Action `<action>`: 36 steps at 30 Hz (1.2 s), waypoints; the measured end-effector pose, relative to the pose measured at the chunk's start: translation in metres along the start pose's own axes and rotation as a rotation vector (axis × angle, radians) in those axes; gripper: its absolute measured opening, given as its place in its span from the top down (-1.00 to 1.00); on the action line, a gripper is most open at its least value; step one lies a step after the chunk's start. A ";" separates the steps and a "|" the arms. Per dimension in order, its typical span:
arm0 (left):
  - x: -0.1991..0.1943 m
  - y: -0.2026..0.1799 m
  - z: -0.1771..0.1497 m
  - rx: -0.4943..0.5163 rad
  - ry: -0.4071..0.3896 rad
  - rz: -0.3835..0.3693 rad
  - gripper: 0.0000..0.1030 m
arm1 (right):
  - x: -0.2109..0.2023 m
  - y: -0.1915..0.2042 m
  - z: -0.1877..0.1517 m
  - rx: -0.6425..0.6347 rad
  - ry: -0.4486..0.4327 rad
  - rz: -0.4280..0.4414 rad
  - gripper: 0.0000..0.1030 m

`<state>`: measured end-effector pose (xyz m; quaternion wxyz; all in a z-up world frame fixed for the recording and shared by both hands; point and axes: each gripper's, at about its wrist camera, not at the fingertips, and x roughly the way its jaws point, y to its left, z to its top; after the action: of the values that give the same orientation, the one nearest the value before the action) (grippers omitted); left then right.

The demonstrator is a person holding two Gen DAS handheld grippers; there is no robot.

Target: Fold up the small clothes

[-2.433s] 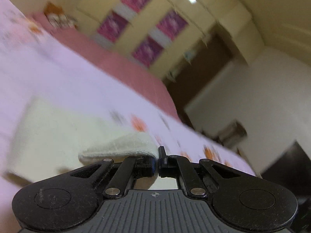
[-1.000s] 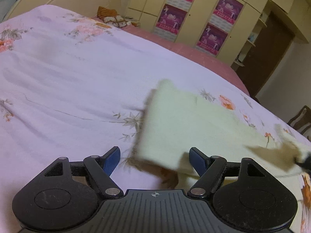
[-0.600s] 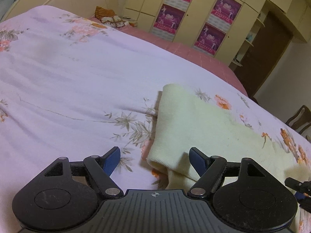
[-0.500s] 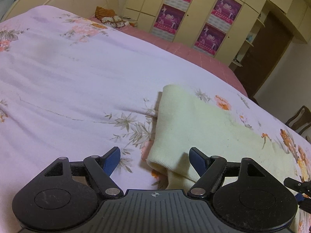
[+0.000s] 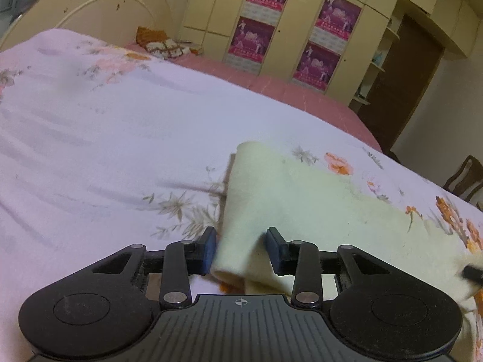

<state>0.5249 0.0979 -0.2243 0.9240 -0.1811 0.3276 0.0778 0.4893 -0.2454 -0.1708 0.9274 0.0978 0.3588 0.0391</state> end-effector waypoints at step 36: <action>0.009 -0.072 0.018 0.233 0.004 -0.007 -0.27 | 0.032 0.027 0.015 -0.185 0.029 -0.023 0.25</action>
<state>0.5607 0.0383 -0.1966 0.9384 -0.0735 0.3356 0.0358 0.5230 -0.2164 -0.1747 0.9276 0.0072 0.3682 0.0626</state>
